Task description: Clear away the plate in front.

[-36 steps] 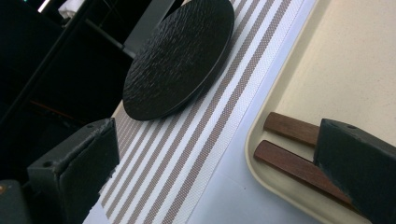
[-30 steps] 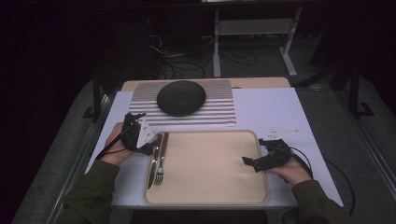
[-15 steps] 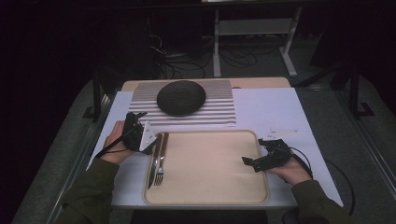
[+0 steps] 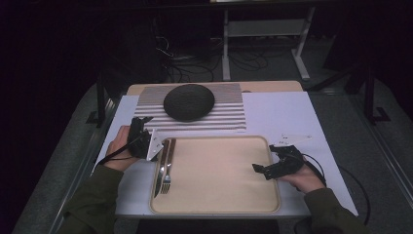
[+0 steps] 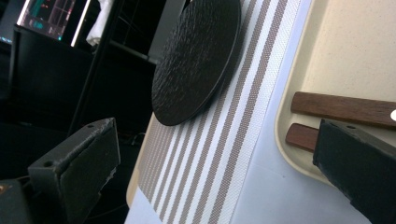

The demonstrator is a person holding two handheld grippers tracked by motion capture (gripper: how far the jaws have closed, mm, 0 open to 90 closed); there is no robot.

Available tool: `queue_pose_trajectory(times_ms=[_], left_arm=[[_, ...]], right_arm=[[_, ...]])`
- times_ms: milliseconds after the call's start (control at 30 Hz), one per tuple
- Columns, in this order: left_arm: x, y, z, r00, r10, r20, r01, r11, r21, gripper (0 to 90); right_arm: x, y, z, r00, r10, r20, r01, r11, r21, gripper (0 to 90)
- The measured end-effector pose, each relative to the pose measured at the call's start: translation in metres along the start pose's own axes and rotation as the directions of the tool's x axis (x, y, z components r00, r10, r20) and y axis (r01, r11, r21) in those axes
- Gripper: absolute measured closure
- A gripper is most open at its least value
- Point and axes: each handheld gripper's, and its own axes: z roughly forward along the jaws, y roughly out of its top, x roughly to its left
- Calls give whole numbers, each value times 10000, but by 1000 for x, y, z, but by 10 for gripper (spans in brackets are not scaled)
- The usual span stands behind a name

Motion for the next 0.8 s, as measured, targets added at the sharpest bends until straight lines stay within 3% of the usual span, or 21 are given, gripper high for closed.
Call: queue_pose_trajectory(times_ms=[167,433,567,800], left_arm=[[-2,1,-1,9986,509,-145,-507,9986,129,1],[-5,2,0,9902,1330,-422,-1317,9908,326,1],[-6,2,1,9801,1883,-635,-1859,9817,409,1],[-3,3,2,9770,1999,-746,-1970,9794,439,1]], right_arm=[[0,0,0,10000,-1,0,1,10000,-9,0],[0,0,0,10000,2,-2,-2,10000,0,0],[0,0,0,10000,12,4,-12,10000,-15,0],[1,0,0,10000,-21,25,21,10000,-9,0]])
